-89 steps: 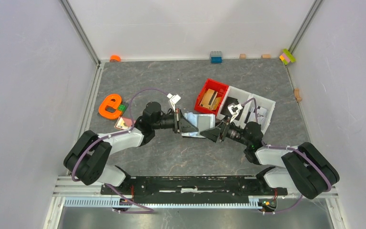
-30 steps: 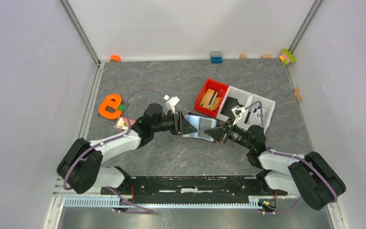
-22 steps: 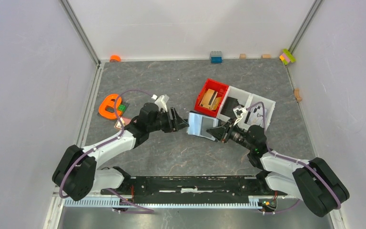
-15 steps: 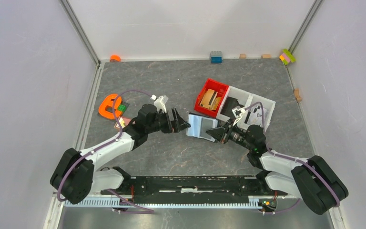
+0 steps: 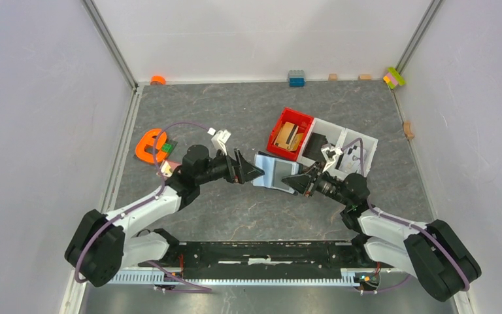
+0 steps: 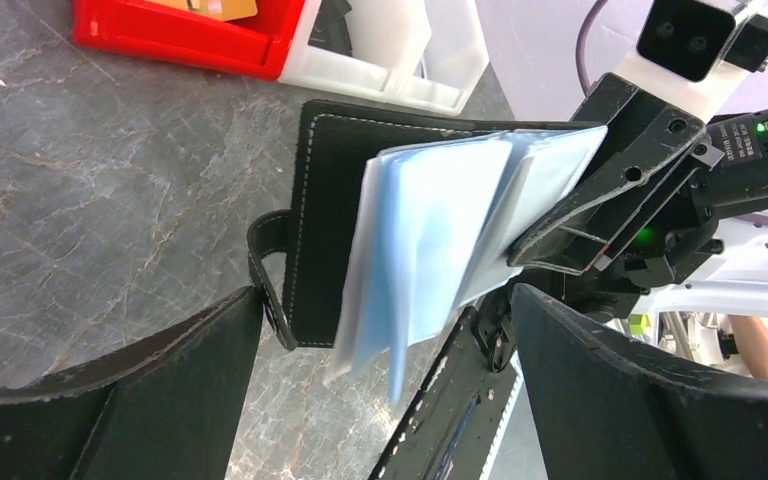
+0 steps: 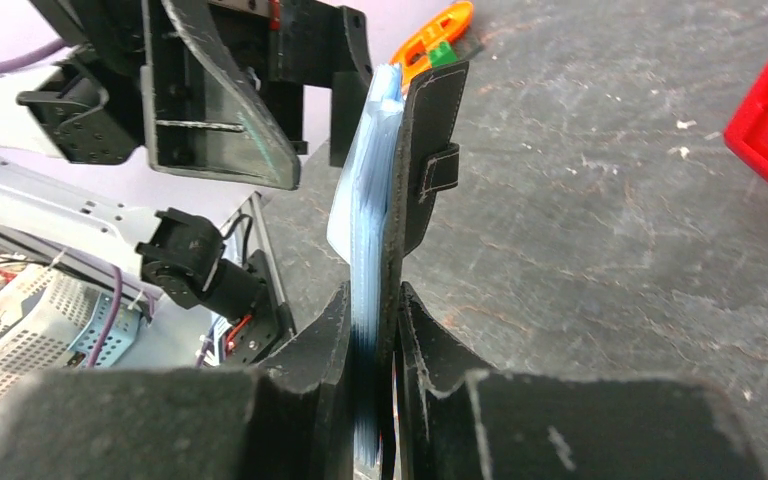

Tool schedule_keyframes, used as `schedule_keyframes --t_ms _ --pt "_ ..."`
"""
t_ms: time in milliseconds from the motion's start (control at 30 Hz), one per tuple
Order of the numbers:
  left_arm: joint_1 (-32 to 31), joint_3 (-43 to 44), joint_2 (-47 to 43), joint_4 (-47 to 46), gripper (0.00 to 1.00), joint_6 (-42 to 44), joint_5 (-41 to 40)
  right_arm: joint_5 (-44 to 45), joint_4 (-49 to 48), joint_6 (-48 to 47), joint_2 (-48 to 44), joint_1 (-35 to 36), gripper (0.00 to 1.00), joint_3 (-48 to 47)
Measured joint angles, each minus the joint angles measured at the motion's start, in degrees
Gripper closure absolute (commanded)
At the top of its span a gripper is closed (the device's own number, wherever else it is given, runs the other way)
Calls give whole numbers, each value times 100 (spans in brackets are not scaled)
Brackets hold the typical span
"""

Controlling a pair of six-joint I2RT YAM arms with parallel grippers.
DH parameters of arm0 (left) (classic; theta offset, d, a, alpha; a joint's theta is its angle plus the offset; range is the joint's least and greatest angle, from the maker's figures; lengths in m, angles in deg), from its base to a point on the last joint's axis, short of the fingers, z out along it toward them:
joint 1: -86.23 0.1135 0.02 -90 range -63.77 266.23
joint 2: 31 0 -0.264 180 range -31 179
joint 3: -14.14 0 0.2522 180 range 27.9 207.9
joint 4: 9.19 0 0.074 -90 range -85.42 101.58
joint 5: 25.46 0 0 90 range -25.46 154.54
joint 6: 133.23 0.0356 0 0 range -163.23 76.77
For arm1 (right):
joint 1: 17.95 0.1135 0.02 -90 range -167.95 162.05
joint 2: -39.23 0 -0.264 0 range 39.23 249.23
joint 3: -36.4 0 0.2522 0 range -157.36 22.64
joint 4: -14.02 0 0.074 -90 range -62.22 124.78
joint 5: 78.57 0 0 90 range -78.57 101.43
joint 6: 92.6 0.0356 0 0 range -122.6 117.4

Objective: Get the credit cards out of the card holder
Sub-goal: Remove the credit card from the card holder.

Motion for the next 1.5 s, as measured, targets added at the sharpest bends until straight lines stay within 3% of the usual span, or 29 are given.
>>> schedule_keyframes --t_ms 433,567,833,1067,1133,1200,1400,1500 --pt "0 -654 -1353 -562 0 -4 -164 -363 -402 289 -514 0 97 0" --pt "-4 -1158 -1943 -1185 0 -98 -286 -376 -382 280 -737 0 98 0" --pt "-94 -1377 -1342 -2256 0 -481 -72 -468 -387 299 -695 0 98 -4" --pt "-387 -1064 -686 -2253 4 -483 146 -518 -428 374 -605 0 98 -4" --pt "-391 -966 -566 -2199 9 -485 168 -520 -431 389 -605 0 98 -4" --pt "-391 -857 -402 -2175 20 -485 223 -518 -433 391 -601 0 98 -4" --pt "-391 -723 -138 -2061 64 -498 330 -463 -337 363 -520 0 95 -15" --pt "-385 -723 -179 -1869 78 -468 278 -400 -203 310 -426 -7 88 -33"
